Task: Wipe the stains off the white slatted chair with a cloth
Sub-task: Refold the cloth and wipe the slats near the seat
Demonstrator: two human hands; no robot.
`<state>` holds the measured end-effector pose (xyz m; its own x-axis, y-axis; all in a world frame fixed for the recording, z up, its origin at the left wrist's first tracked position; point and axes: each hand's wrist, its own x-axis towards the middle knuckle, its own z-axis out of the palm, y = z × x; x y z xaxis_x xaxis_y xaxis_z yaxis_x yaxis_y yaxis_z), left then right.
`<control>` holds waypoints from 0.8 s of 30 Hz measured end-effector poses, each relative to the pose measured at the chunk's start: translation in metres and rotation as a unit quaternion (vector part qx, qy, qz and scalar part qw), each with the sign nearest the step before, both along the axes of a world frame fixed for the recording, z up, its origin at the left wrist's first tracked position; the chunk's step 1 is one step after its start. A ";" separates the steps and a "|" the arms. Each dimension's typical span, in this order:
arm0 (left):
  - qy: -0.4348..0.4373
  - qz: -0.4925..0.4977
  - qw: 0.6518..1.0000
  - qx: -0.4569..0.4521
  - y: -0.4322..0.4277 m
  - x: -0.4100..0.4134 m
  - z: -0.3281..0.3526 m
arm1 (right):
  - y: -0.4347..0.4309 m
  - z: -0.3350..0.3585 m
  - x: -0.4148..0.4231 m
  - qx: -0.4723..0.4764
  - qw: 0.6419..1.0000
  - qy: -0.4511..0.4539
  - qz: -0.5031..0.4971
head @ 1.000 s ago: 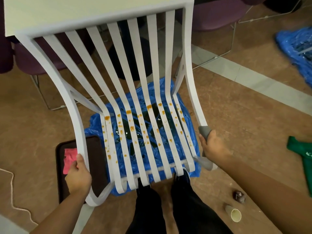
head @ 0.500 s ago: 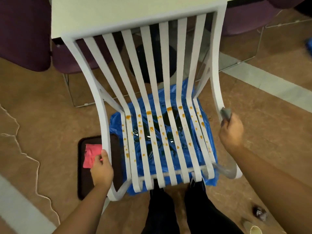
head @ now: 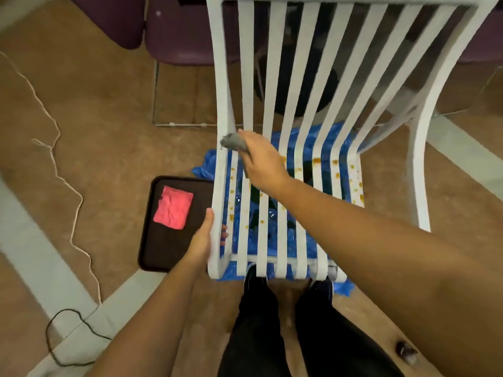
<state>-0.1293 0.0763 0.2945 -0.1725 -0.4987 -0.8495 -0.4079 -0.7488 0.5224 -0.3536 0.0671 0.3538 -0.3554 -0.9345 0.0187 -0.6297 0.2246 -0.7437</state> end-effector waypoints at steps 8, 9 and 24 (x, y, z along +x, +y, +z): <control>0.087 0.173 0.980 0.043 0.013 0.008 0.000 | 0.028 -0.040 0.099 0.175 0.941 0.187 0.219; 0.100 0.227 0.968 0.031 0.014 0.005 -0.001 | 0.043 -0.040 0.111 0.160 0.943 0.172 0.237; -0.155 0.230 0.941 -0.192 0.033 0.001 -0.009 | -0.038 -0.028 0.058 0.241 0.900 0.250 0.265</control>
